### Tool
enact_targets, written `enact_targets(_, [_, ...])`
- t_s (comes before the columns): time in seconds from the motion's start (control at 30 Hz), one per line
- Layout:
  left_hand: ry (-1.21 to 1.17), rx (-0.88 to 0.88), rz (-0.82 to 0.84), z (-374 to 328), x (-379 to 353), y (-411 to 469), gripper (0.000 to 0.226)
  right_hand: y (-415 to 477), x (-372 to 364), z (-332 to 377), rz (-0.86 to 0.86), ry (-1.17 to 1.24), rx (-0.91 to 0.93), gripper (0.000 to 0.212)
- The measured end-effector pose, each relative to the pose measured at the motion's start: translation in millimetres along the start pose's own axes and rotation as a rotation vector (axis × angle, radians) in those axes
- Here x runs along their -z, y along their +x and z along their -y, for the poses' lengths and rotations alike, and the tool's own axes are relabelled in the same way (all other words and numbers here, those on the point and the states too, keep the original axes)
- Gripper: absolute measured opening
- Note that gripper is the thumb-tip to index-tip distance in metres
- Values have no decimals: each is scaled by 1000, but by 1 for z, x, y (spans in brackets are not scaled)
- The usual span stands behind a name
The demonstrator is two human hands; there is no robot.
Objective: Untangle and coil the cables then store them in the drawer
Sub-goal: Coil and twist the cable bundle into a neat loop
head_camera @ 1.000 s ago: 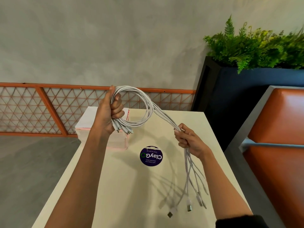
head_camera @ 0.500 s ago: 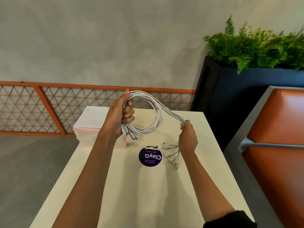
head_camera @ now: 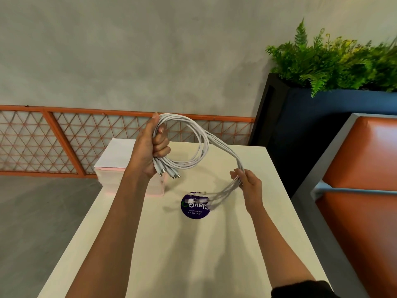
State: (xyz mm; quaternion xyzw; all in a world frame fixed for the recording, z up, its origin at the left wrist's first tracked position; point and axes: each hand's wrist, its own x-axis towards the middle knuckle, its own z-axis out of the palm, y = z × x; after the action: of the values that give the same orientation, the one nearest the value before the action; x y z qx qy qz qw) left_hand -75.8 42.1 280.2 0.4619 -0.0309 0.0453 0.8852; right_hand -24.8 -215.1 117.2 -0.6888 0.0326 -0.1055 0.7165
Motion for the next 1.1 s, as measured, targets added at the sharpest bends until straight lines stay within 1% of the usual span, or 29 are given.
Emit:
enact_targets(0.2, [-66, 5, -13, 1, 11, 5, 44, 3, 6, 7, 211, 40, -130, 31])
enact_targets(0.33, [-71, 3, -30, 1, 17, 7, 42, 3, 9, 19, 314, 160, -300, 33])
enact_targets(0.4, [-91, -1, -42, 0, 21, 9, 42, 2, 11, 27, 379, 263, -414, 35])
enact_targets(0.47, [-108, -6, -55, -2, 25, 11, 44, 0, 15, 33, 466, 291, -456, 36])
enact_targets(0.53, [-121, -13, -67, -4, 29, 13, 47, -3, 20, 36, 537, 202, -410, 29])
enact_targets(0.6, [-133, -16, -74, -4, 31, 13, 50, -4, 23, 35, 554, 178, -380, 13])
enact_targets(0.67, [-134, -5, -78, -2, 33, 12, 51, -3, 24, 34, 522, 208, -370, 5])
enact_targets(0.73, [-125, 9, -84, 0, 34, 11, 48, 0, 24, 30, 453, 201, -326, 10])
enact_targets(0.77, [-119, 15, -87, 2, 34, 11, 46, 1, 24, 27, 426, 158, -290, 13])
enact_targets(0.87, [-72, 31, -78, 5, 34, 9, 44, 0, 22, 17, 346, -112, -146, 20])
enact_targets(0.97, [-18, 50, -53, 11, 28, 8, 48, 2, 16, 3, 186, -359, -8, 21])
enact_targets(1.03, [18, 66, -41, 16, 25, 7, 47, 4, 11, -6, 74, -482, 6, 25])
enact_targets(1.1, [43, 74, -29, 19, 25, 6, 44, 5, 8, -10, 3, -528, -11, 26])
